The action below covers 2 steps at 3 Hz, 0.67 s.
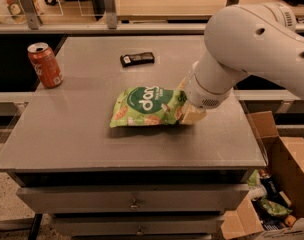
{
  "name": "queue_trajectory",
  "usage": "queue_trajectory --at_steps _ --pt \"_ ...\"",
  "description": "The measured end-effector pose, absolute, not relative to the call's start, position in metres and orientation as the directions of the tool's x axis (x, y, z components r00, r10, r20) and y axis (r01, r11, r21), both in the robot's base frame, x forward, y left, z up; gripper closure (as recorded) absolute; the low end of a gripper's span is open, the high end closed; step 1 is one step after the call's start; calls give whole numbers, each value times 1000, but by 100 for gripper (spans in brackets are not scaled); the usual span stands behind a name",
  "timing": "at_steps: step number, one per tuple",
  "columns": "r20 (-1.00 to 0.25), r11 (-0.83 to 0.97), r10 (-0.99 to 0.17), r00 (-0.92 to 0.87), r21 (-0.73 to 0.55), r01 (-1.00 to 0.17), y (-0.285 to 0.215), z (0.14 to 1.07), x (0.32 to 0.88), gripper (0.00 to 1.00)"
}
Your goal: Move green rice chip bag near rxbar chocolate
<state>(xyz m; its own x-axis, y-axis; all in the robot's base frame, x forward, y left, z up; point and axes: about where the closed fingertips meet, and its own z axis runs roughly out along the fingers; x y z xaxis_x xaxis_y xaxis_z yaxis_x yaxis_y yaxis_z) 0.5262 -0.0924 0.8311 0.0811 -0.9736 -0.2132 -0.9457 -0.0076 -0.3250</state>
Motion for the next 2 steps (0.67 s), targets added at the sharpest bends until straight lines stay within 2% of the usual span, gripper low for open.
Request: queue_trajectory --at_steps 1,2 --pt "-223 13 -973 63 -324 -946 -94 830 528 100" --pt "-239 37 -970 46 -333 -942 -97 831 531 100"
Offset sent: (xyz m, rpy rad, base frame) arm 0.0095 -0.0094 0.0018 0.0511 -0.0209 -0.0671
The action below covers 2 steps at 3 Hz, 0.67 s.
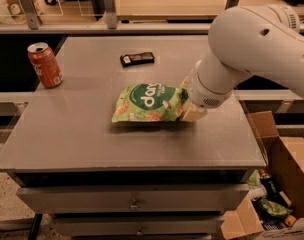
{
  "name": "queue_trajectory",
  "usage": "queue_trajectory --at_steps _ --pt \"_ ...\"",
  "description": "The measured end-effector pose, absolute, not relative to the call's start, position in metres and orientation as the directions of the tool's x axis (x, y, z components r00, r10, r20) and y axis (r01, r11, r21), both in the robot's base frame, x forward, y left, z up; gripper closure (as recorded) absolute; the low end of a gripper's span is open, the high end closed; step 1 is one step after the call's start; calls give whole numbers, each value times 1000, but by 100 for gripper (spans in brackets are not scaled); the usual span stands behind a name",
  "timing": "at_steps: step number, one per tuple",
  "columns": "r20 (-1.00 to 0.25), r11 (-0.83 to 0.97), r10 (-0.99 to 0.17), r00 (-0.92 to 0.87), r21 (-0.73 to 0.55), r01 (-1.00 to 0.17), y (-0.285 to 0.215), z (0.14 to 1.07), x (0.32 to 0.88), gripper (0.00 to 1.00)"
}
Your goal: Move green rice chip bag near rxbar chocolate
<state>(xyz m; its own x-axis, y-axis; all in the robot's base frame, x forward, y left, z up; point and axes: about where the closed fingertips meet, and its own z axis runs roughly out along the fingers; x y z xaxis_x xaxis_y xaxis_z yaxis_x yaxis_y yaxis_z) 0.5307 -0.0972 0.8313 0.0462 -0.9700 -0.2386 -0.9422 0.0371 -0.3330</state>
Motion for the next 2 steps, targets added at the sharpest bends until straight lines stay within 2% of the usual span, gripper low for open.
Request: queue_trajectory --at_steps 2 --pt "-245 78 -969 31 -423 -903 -114 865 556 100"
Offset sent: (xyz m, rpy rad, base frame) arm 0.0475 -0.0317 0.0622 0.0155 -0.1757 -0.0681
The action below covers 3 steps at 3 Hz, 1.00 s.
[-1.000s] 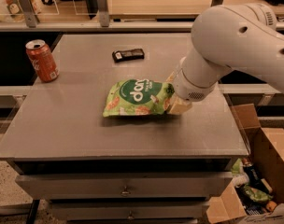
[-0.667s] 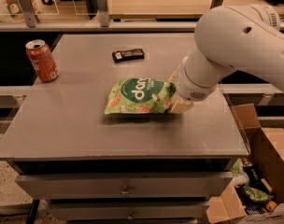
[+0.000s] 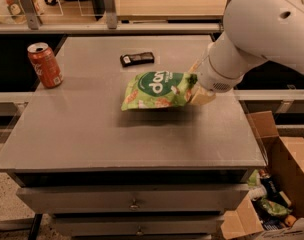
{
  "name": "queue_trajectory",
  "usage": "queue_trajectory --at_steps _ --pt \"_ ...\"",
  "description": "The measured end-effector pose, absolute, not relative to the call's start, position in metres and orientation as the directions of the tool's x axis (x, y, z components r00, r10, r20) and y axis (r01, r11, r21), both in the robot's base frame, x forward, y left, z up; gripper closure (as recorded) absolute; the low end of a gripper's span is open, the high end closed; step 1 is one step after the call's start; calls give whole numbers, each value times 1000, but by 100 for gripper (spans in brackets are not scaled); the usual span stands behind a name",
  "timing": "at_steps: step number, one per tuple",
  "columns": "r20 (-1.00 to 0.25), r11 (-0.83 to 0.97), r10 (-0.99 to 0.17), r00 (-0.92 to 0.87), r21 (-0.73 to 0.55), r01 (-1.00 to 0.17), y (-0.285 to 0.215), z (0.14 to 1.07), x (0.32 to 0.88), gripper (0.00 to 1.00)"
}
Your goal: Move green rice chip bag near rxbar chocolate
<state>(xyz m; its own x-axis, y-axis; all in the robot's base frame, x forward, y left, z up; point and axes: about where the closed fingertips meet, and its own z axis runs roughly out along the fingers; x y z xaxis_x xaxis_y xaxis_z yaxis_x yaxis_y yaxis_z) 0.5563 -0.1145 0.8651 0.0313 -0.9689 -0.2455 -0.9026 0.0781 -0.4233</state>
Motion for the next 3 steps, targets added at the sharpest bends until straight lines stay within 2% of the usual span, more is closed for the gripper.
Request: queue_trajectory --at_steps 3 --pt "-218 128 -976 9 -606 -785 -145 903 654 100"
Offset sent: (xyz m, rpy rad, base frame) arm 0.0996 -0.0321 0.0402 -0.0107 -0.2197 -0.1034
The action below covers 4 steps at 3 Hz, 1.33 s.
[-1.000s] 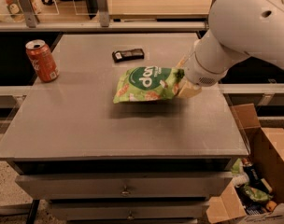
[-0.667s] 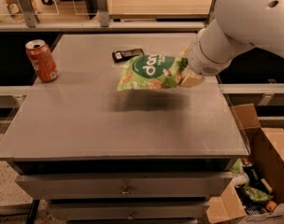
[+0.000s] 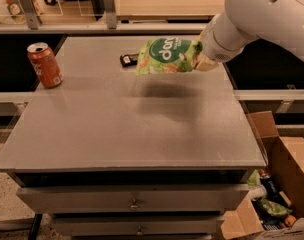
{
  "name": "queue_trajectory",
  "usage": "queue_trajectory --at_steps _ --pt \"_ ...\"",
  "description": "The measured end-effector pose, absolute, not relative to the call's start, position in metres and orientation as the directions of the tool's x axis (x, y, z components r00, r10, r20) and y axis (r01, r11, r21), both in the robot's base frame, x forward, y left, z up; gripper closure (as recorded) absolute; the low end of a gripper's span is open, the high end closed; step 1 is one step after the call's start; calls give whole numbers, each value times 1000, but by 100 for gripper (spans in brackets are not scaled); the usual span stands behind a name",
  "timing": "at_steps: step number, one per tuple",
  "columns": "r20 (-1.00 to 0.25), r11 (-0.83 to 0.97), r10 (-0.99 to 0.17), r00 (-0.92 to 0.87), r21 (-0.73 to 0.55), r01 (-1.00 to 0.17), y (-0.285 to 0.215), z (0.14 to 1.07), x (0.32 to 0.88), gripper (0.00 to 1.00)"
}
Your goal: Move green rice chip bag near rxbar chocolate
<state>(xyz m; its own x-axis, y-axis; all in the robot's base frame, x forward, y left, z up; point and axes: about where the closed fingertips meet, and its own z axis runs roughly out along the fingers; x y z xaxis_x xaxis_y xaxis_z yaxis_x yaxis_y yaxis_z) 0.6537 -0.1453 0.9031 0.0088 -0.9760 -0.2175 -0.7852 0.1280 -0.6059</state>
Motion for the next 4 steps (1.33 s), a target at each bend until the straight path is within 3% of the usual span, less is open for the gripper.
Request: queue_trajectory --at_steps 2,4 --pt "-209 130 -978 7 -633 -764 -176 897 733 100" --pt "-239 167 -971 -22 -610 -774 -192 879 771 59"
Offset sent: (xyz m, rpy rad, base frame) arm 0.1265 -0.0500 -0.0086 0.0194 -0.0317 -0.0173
